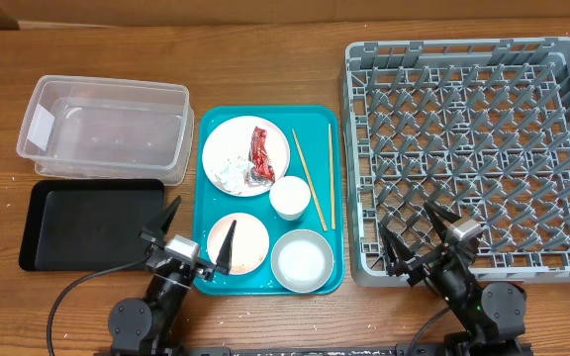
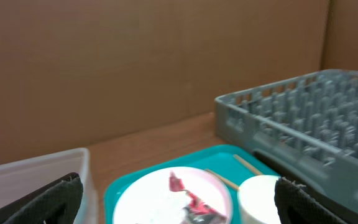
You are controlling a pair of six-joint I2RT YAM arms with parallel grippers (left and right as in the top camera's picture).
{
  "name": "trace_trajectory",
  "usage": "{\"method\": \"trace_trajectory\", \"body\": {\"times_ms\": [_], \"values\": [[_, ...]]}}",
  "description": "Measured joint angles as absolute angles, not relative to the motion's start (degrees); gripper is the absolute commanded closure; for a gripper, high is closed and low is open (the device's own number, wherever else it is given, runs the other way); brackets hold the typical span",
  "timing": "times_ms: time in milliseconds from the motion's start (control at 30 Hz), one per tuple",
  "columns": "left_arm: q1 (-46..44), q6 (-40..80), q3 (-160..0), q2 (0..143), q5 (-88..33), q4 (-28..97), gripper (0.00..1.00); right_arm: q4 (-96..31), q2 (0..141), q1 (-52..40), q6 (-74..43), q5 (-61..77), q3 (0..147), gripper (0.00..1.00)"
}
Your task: Sort waste into correct bins and load items into the dishwasher
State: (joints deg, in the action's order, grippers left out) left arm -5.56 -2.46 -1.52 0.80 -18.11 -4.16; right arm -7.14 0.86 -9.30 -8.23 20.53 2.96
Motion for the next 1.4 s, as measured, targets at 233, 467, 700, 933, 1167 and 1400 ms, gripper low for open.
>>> {"method": "trace_trajectory", "body": {"times_ms": [233, 467, 700, 933, 1167, 1400], "values": [[-5.6, 3.5, -22.0, 8.3, -20.6, 17.1, 0.0, -29.1, 9.4, -9.3, -9.9, 21.2, 25.5, 0.0], [-5.6, 4.9, -51.5, 35.9, -21.8, 43.0, 0.0, -53.3, 34.3, -9.1, -10.5, 20.3, 54.0, 0.0], [-5.6, 8.6, -66.2, 54.7, -27.7, 51.6, 0.01, -58.4, 49.0, -9.1, -10.5, 23.0, 65.4, 0.0], [-16.9, 11.0, -66.9, 70.0, -24.6, 53.3, 0.14, -59.2, 52.0, -9.1, -11.5, 26.5, 65.4, 0.0], [-28.1, 15.8, -66.9, 89.6, -10.1, 46.7, 0.38, -61.3, 56.7, -9.1, -14.6, 28.9, 65.5, 0.0], [-28.1, 18.3, -66.9, 98.5, -5.5, 45.0, 0.96, -62.1, 59.8, -9.1, -15.2, 32.9, 65.5, 0.09]]}}
